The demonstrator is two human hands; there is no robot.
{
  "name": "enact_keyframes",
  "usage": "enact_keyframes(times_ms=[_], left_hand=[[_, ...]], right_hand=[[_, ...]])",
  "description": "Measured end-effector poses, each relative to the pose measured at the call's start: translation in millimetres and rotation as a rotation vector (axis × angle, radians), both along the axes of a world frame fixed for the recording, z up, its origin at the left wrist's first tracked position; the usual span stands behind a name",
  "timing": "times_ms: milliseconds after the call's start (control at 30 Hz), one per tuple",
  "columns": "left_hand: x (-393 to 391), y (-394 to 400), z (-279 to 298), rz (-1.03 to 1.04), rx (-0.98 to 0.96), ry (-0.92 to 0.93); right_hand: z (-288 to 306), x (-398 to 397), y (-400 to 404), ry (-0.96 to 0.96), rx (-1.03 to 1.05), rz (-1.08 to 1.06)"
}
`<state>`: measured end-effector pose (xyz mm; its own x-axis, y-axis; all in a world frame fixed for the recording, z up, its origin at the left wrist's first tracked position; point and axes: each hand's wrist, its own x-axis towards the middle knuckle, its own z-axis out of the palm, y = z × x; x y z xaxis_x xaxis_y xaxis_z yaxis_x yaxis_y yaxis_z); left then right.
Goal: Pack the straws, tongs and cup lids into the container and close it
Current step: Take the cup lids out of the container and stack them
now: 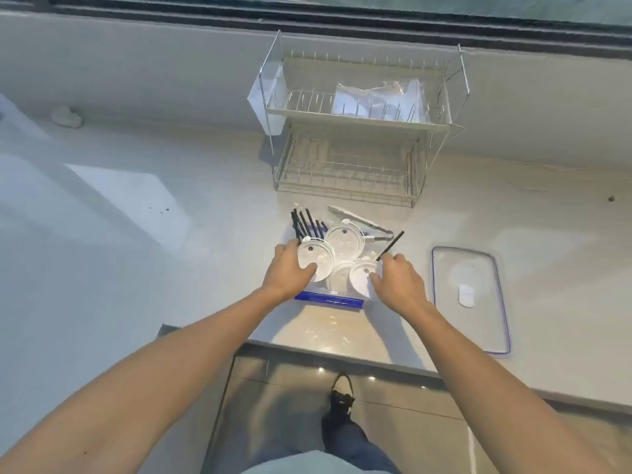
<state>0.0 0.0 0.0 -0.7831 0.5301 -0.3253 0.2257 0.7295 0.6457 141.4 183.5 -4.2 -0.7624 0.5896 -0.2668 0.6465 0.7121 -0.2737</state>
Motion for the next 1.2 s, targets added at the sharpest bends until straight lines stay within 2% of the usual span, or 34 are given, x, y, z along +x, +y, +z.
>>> enact_keyframes(times_ms=[167,333,467,633,767,933,1133,1200], left_hand=[[-11,14,-8,0.162,-0.072,-0.024],[-16,19,-23,0.225,-0.068,-0.062],[-21,22,-29,0.215,0.011,-0.084],[-29,27,-20,0.275,0.235,-0.309],[-39,27,-12,0.264,0.394,-0.568],[-53,14,-12,0.183,0.446,-0.694],[-73,-2,-12,0.088,0.491,-0.916],[-78,-4,-9,0.06,0.47,-0.937]], right_hand=[[-9,-12,17,-0.088,-0.067,0.041],[-11,-21,23,-0.099,-0.104,0.01],[-4,-18,31,0.187,-0.347,-0.088],[14,-28,14,0.462,-0.459,-0.19],[14,-45,-12,0.405,-0.31,-0.143],[7,-62,-41,0.452,-0.175,-0.199],[2,-81,-67,0.436,0.015,-0.169],[1,-83,-74,0.427,0.065,-0.165]])
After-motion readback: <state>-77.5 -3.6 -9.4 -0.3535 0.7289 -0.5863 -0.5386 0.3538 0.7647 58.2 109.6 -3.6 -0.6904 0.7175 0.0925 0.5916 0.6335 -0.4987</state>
